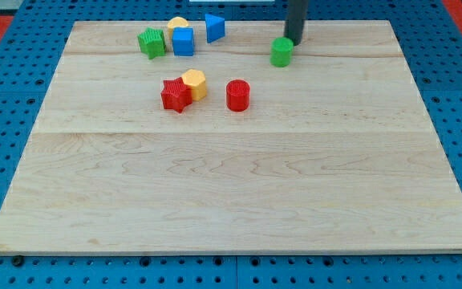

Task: Move the blue triangle into the blue cube and yellow heart

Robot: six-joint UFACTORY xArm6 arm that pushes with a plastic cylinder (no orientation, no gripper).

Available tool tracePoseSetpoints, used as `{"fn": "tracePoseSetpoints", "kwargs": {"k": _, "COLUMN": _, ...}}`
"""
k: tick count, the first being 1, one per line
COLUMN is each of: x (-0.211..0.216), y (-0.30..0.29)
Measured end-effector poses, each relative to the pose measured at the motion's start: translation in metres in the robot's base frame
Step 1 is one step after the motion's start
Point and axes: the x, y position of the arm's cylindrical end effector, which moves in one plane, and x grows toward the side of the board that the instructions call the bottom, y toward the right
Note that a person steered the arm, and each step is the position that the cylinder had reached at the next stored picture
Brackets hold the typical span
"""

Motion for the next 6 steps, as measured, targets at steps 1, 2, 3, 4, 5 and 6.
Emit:
{"fn": "tracePoseSetpoints", "kwargs": {"k": 1, "x": 0.029, "y": -0.027}}
{"fn": "tracePoseSetpoints", "kwargs": {"k": 2, "x": 0.056, "y": -0.061}}
{"fn": "tracePoseSetpoints", "kwargs": {"k": 3, "x": 0.061, "y": -0.084}}
{"fn": "tracePoseSetpoints", "kwargs": {"k": 4, "x": 0.022, "y": -0.069}}
{"fn": "tracePoseSetpoints", "kwargs": {"k": 5, "x": -0.038, "y": -0.075}}
{"fn": "tracePoseSetpoints", "kwargs": {"k": 6, "x": -0.061, "y": -0.077}}
